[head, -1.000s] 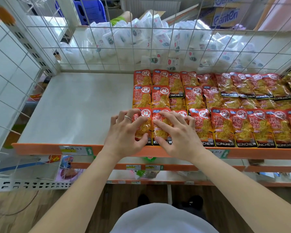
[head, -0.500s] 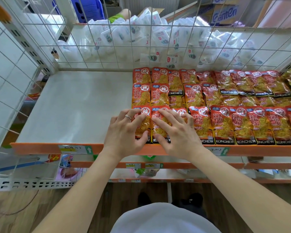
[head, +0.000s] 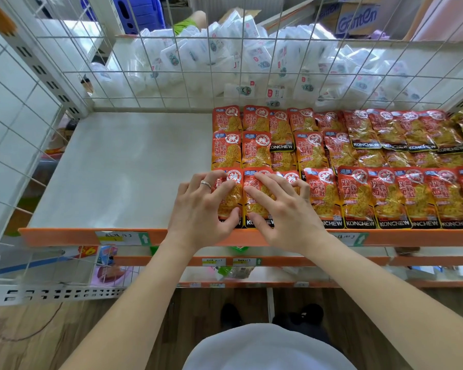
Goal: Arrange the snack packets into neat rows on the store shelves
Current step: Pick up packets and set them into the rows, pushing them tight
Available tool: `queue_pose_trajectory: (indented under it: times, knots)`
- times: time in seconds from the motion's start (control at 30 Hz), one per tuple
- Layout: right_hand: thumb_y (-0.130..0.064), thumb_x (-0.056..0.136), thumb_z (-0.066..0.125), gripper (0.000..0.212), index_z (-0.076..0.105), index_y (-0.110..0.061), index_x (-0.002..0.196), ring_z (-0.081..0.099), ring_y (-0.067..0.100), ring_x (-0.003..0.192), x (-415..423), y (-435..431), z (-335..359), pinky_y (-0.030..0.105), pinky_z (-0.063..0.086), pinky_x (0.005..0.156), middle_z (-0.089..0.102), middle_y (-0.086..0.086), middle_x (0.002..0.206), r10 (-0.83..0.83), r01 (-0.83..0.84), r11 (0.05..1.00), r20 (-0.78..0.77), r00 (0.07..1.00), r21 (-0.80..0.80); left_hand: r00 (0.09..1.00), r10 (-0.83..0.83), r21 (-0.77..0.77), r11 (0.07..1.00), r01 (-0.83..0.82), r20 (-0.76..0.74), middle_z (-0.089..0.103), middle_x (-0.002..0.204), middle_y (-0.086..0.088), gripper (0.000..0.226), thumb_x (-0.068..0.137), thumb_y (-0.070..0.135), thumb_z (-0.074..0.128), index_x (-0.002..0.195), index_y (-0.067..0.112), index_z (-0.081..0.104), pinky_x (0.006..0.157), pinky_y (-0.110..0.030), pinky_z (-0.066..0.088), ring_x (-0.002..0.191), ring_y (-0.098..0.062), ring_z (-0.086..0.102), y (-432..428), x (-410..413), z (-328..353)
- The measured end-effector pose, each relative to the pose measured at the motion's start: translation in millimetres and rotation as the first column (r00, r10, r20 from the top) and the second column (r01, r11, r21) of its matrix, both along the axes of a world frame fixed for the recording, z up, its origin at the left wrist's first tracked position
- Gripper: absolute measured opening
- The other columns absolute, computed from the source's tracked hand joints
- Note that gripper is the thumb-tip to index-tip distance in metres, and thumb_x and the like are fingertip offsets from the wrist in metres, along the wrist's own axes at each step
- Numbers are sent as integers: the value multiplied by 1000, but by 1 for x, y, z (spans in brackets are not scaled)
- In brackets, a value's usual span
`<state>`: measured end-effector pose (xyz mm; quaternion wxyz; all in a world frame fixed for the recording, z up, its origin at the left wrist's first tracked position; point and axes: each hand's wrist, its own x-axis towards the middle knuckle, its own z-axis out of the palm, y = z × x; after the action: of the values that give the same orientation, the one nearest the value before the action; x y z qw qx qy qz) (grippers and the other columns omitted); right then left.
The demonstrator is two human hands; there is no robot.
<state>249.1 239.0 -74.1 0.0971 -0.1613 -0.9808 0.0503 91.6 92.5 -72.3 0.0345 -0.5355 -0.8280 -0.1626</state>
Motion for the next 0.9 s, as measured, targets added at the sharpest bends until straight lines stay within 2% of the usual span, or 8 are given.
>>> queue_pose_trajectory:
  times: [0.23, 0.43, 0.57, 0.7, 0.9]
  knots:
    - [-57, 94, 44, 59, 49, -27, 144, 38, 20, 142, 0, 1, 0, 53, 29, 105, 42, 1, 155, 1, -1, 1000, -22, 1000, 2, 999, -21, 82, 996, 24, -27, 52, 140, -2, 54, 87, 52, 51, 129, 18, 58, 86, -43, 44, 122, -25, 49, -1, 1, 0]
    - [-59, 94, 40, 60, 50, -27, 143, 37, 20, 143, 2, 0, 8, 53, 25, 106, 40, 0, 157, -72, 66, 996, -94, 993, -67, 998, 24, 137, 990, -17, -49, 53, 140, -4, 52, 90, 49, 47, 129, 16, 58, 85, -43, 41, 116, -27, 52, -5, 6, 7]
    - [-62, 95, 36, 62, 51, -26, 143, 37, 19, 143, 17, 4, 27, 52, 22, 107, 39, -2, 157, -115, 96, 989, -189, 975, -111, 996, 75, 136, 988, -67, -55, 50, 143, -4, 55, 91, 50, 46, 134, 17, 55, 91, -41, 39, 122, -25, 49, -5, 24, 25]
    - [-63, 94, 36, 62, 50, -28, 144, 35, 19, 144, 56, 18, 45, 47, 20, 106, 38, -2, 158, -152, 131, 985, -219, 964, -111, 994, 55, 154, 987, -40, -94, 50, 146, -2, 56, 91, 49, 46, 136, 17, 54, 95, -42, 38, 128, -24, 49, 14, 61, 44]
    - [-64, 95, 35, 62, 51, -28, 143, 35, 20, 143, 162, 59, 70, 54, 25, 107, 40, -3, 156, -241, 225, 970, -237, 941, -94, 993, -21, 144, 989, 38, -117, 48, 149, -4, 58, 92, 51, 43, 137, 17, 54, 97, -48, 39, 132, -27, 46, 76, 151, 72]
